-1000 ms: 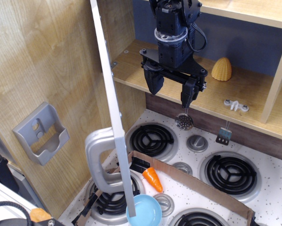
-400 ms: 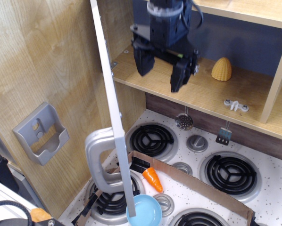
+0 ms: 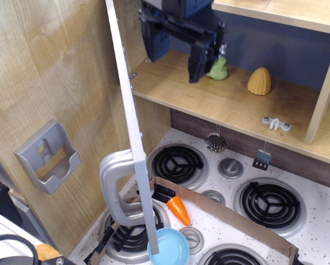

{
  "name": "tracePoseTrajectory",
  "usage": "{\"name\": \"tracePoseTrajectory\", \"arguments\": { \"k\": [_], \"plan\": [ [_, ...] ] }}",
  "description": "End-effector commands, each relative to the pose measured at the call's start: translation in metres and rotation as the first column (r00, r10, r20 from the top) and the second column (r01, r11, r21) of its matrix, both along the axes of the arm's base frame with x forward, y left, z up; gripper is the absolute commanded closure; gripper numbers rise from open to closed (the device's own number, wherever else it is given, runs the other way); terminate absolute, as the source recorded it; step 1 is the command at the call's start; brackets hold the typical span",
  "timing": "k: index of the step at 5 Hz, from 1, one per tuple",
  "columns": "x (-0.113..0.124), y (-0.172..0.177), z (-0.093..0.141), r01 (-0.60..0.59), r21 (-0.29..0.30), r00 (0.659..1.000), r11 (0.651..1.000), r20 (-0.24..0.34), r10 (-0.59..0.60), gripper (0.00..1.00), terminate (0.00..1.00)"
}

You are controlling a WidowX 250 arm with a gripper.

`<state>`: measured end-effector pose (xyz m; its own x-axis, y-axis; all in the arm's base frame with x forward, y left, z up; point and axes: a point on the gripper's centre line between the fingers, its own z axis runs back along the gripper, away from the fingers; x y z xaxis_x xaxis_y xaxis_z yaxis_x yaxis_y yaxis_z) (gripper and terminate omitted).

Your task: Close microwave

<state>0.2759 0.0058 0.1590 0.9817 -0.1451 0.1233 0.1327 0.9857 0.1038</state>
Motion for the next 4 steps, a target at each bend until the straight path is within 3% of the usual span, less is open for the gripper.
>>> {"name": "tracePoseTrajectory", "arguments": {
  "k": [1, 2, 4],
  "plan": [
    [-0.011, 0.009, 0.057, 0.006, -0.007, 0.997, 1.000, 0.071, -0.006, 0.00, 0.00],
    [-0.023, 0.009, 0.069, -0.021, -0.006, 0.999, 1.000, 0.048, 0.021, 0.00, 0.00],
    [-0.050, 0.027, 0.057, 0.009, 0.036, 1.000, 0.999, 0.013, -0.010, 0.00, 0.00]
  ]
}}
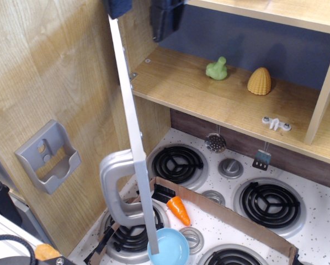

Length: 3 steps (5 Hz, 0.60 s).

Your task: Close microwave

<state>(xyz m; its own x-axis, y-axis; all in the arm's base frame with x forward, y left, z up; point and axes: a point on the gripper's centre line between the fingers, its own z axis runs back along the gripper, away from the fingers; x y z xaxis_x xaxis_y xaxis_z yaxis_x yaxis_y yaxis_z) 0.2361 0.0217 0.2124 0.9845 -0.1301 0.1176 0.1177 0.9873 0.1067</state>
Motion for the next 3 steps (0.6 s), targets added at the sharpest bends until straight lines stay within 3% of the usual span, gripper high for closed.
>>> {"name": "tracePoseTrajectory", "arguments": {
  "k": [1, 3],
  "plan": [
    [-0.021, 0.022, -0.006, 0.026, 0.033, 1.000, 0.999, -0.005, -0.026, 0.00, 0.00],
    [-0.038, 0.045, -0.026, -0.005, 0.087, 1.000, 0.996, -0.022, 0.007, 0.00, 0.00]
  ]
}}
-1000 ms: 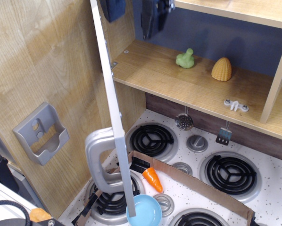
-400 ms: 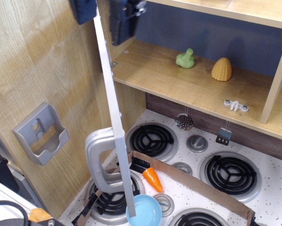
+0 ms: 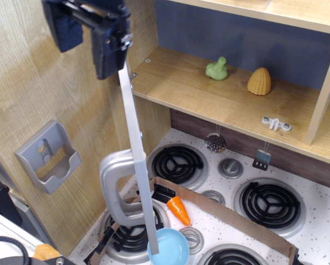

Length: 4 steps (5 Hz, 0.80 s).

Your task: Close microwave

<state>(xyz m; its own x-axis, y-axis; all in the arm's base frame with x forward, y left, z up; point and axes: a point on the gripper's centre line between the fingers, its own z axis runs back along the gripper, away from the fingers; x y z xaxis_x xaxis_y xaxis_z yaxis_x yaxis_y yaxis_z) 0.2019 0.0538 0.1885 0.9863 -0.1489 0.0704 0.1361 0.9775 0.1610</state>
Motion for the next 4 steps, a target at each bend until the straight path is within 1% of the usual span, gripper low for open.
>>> {"name": "tracePoseTrajectory", "arguments": {
  "k": [1, 2, 3, 4],
  "plan": [
    [-0.004, 0.020, -0.016, -0.020, 0.010, 0.999, 1.000, 0.040, 0.020, 0.00, 0.00],
    [0.003, 0.021, -0.026, -0.012, -0.022, 0.995, 1.000, 0.097, 0.014, 0.00, 0.00],
    [0.016, 0.020, -0.028, 0.007, -0.044, 0.983, 0.999, 0.181, 0.001, 0.00, 0.00],
    [0.029, 0.018, -0.028, 0.037, -0.082, 0.969, 0.996, 0.246, -0.016, 0.00, 0.00]
  ]
}}
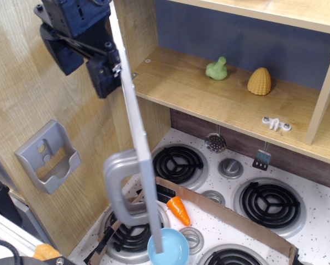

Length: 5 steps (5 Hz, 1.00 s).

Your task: Close microwave

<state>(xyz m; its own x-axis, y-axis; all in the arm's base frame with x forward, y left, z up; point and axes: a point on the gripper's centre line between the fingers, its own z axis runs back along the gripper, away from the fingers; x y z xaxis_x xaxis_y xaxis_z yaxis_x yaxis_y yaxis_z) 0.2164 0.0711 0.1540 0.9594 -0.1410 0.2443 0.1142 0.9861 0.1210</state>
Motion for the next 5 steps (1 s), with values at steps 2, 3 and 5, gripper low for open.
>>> {"name": "tracePoseTrajectory", "arguments": {
  "k": [2, 3, 5],
  "plan": [
    [0.041, -0.020, 0.009, 0.046, -0.083, 0.989, 0.996, 0.144, -0.034, 0.00, 0.00],
    [0.055, -0.035, 0.009, 0.046, -0.107, 0.981, 0.993, 0.194, -0.025, 0.00, 0.00],
    [0.081, -0.054, 0.009, 0.104, -0.113, 0.949, 0.988, 0.308, -0.065, 0.00, 0.00]
  ]
}}
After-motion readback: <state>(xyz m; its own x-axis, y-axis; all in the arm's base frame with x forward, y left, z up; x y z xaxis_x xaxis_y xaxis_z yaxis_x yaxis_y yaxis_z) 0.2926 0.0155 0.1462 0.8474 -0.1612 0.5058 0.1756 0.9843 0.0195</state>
